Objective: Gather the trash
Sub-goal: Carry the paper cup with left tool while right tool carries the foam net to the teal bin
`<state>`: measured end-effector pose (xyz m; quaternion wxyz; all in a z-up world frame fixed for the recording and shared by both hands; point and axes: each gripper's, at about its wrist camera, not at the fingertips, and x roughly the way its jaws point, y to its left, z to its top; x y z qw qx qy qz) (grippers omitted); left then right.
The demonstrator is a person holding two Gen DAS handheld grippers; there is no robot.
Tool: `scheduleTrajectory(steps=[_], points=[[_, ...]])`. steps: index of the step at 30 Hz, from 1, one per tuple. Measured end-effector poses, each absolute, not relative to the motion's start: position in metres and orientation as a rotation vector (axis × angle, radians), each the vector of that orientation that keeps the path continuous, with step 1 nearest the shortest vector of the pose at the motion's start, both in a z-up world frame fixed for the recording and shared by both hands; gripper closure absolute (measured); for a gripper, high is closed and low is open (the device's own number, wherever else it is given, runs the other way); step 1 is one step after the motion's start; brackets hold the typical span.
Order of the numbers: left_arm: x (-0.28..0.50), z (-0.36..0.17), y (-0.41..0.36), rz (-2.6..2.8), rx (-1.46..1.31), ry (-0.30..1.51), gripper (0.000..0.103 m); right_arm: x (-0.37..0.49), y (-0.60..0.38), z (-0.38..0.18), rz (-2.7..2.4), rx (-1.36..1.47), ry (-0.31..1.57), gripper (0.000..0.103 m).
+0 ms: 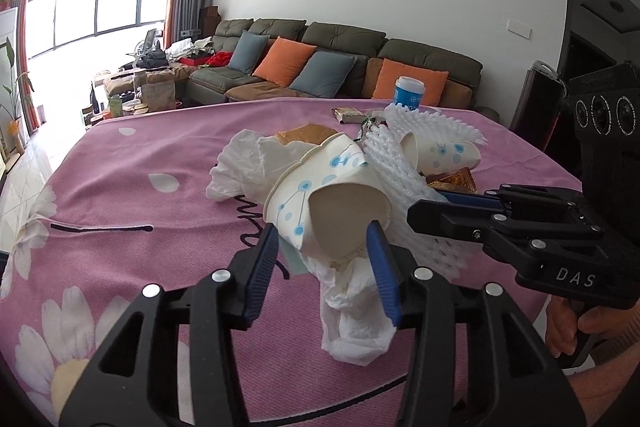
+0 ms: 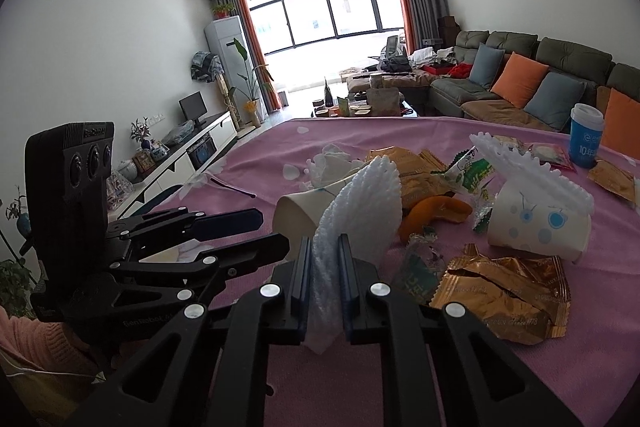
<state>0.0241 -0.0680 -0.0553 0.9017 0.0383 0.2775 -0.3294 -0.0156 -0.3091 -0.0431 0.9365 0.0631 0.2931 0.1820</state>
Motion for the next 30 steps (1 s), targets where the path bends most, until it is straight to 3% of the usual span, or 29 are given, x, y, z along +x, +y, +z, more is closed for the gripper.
scheduleTrajectory(steps=[2,5,9,19,30], points=[[0.029,-0.054,-0.070,-0.693,0.093,0.570,0.061,-0.016,-0.309,-0.043,0.371,0.129,0.600,0.092],[0.041,-0.055,-0.073,-0.720,0.091,0.589,0.083,-0.014,-0.308,-0.044,0.373,0.130,0.605,0.092],[0.045,-0.055,-0.070,-0.741,0.082,0.588,0.092,-0.013,-0.309,-0.044,0.370,0.130,0.607,0.092],[0.031,-0.043,-0.057,-0.726,0.070,0.538,0.094,-0.017,-0.313,-0.026,0.379,0.125,0.566,0.092],[0.016,-0.014,0.017,-0.584,-0.001,0.487,0.100,-0.005,-0.284,0.008,0.500,0.120,0.497,0.092]])
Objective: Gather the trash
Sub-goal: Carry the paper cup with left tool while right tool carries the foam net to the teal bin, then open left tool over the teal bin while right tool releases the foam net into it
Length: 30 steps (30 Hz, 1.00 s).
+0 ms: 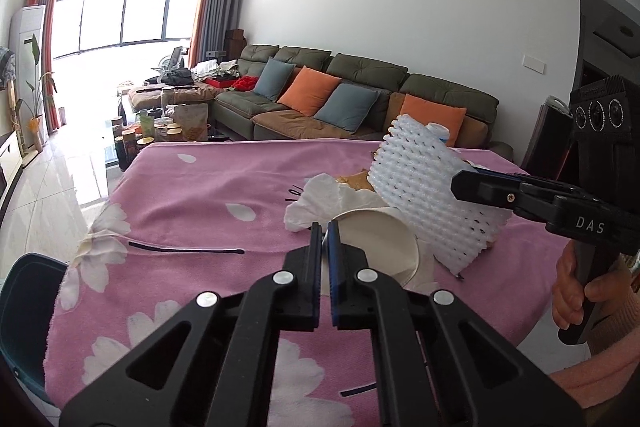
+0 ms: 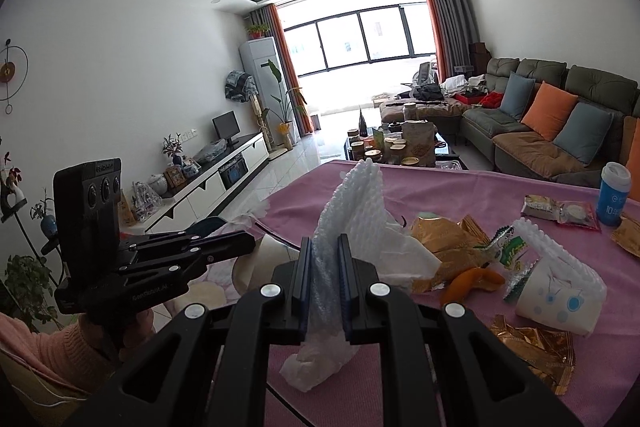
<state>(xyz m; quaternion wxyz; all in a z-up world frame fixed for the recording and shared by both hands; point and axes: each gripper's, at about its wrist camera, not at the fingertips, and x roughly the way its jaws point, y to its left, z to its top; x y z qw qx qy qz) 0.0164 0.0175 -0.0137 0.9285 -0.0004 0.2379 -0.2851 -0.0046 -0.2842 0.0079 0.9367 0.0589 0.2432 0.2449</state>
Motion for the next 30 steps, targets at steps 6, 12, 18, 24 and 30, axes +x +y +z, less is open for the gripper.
scheduleTrajectory(steps=[6,12,18,24,30], points=[[0.009,-0.010,0.062,-0.471,-0.034,0.490,0.100,0.008,-0.256,0.013,0.574,0.112,0.490,0.092],[0.002,-0.001,0.112,-0.344,-0.074,0.459,0.100,0.024,-0.225,0.023,0.675,0.108,0.476,0.092],[0.004,0.011,0.163,-0.203,-0.096,0.426,0.100,0.055,-0.178,0.020,0.809,0.123,0.512,0.092],[0.006,0.010,0.222,-0.037,-0.103,0.425,0.100,0.089,-0.118,0.012,0.919,0.147,0.575,0.092],[0.017,-0.011,0.276,0.092,-0.125,0.486,0.100,0.121,-0.061,0.003,0.984,0.170,0.653,0.092]])
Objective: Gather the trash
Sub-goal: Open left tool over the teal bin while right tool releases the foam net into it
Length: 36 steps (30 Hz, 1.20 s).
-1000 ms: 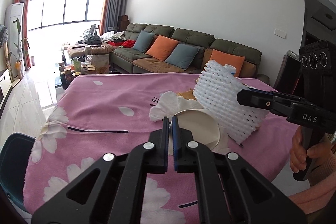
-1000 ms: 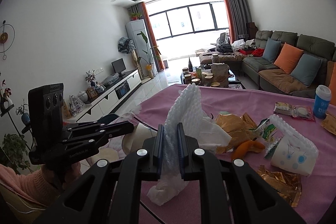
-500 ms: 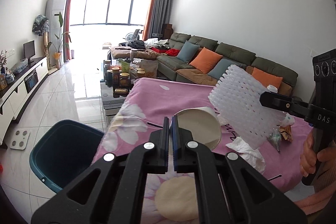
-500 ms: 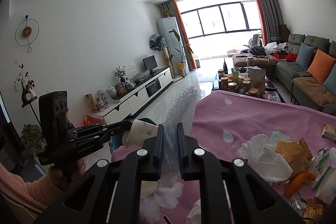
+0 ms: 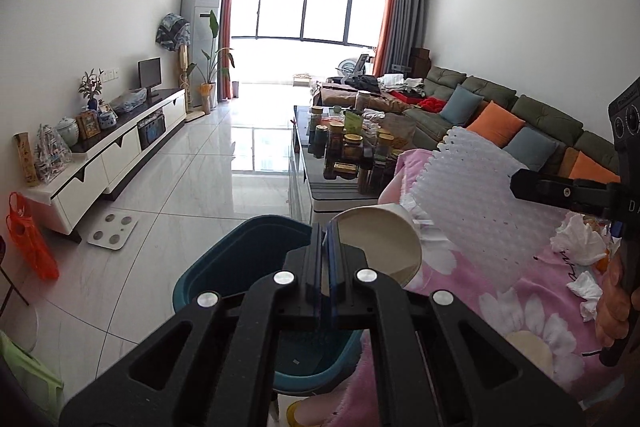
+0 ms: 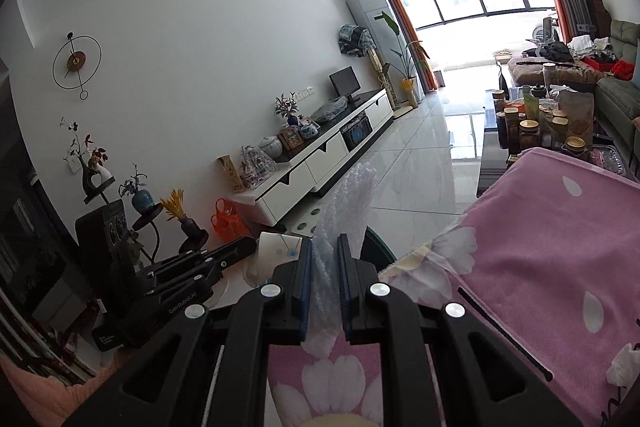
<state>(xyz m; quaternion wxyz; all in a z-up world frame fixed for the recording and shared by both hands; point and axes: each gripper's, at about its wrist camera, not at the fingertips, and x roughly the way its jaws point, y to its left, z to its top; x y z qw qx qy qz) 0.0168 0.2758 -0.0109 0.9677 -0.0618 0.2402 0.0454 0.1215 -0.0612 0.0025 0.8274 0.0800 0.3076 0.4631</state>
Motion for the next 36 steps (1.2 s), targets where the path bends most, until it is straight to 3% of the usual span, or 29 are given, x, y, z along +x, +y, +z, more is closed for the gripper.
scheduleTrajectory(steps=[16,18,20,22,23,27,30,36], points=[[0.083,-0.088,0.329,0.246,-0.160,0.674,0.099,0.182,0.042,-0.060,0.923,0.168,0.960,0.090],[0.092,-0.096,0.330,0.238,-0.165,0.695,0.099,0.185,0.047,-0.066,0.906,0.155,0.988,0.088],[0.097,-0.105,0.327,0.244,-0.167,0.703,0.098,0.185,0.052,-0.070,0.896,0.150,1.005,0.077],[0.101,-0.110,0.318,0.246,-0.167,0.717,0.080,0.184,0.052,-0.071,0.894,0.141,1.000,0.073],[0.103,-0.111,0.318,0.251,-0.166,0.721,0.077,0.183,0.052,-0.071,0.892,0.137,0.999,0.071],[0.096,-0.107,0.307,0.250,-0.177,0.697,0.070,0.180,0.042,-0.066,0.886,0.145,0.987,0.069],[0.083,-0.092,0.298,0.251,-0.177,0.653,0.058,0.175,0.026,-0.057,0.884,0.161,0.962,0.063],[0.050,-0.050,0.266,0.143,-0.165,0.541,0.047,0.145,-0.019,-0.020,0.930,0.167,0.841,0.052]])
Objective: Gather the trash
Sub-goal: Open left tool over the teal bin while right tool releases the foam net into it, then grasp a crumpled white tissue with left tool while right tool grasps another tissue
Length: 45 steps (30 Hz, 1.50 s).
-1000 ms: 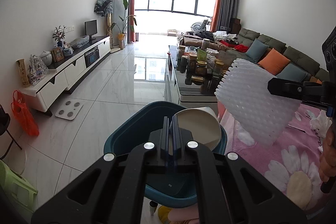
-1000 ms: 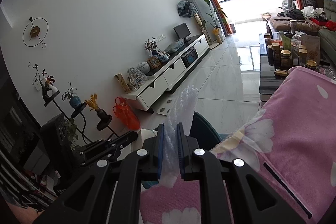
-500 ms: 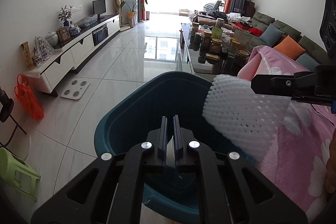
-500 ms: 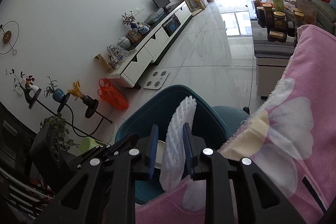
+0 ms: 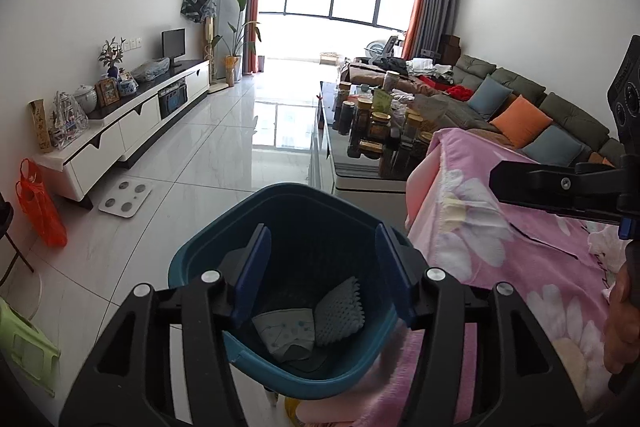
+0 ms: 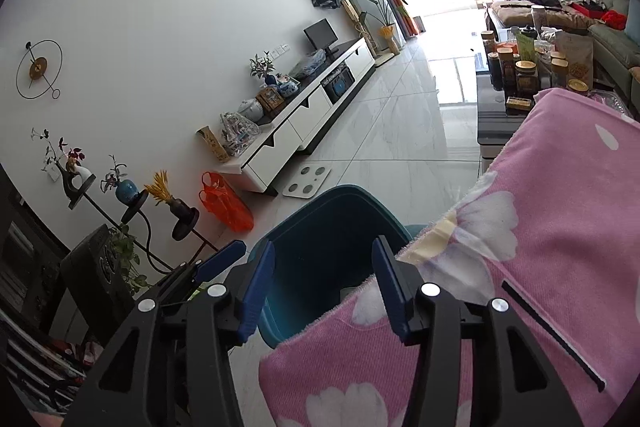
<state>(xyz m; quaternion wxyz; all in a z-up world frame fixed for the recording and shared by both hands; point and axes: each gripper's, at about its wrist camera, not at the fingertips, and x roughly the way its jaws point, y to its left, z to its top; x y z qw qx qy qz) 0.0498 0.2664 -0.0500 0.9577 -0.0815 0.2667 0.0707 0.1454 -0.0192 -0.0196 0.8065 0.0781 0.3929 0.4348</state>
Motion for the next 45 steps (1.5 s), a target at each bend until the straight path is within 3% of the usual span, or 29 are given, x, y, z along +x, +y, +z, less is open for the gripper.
scheduleTrajectory(steps=[2,6,18,29,39,45], points=[[0.040,-0.038,0.249,0.078,-0.157,0.506,0.038,0.133,-0.042,-0.009,0.928,0.160,0.789,0.051],[0.020,-0.022,0.197,-0.096,-0.127,0.474,0.030,0.112,-0.095,0.005,0.875,0.145,0.710,0.050],[0.008,-0.043,0.032,-0.567,-0.036,0.598,0.026,0.081,-0.255,0.003,0.515,0.164,0.620,0.048],[0.018,-0.068,-0.016,-0.630,-0.003,0.714,0.026,0.080,-0.315,-0.038,0.330,0.188,0.700,0.043],[0.032,-0.080,-0.016,-0.641,-0.049,0.808,0.048,0.095,-0.316,-0.060,0.322,0.217,0.758,0.043],[0.034,-0.083,-0.015,-0.679,-0.072,0.829,0.070,0.098,-0.312,-0.062,0.328,0.227,0.766,0.046]])
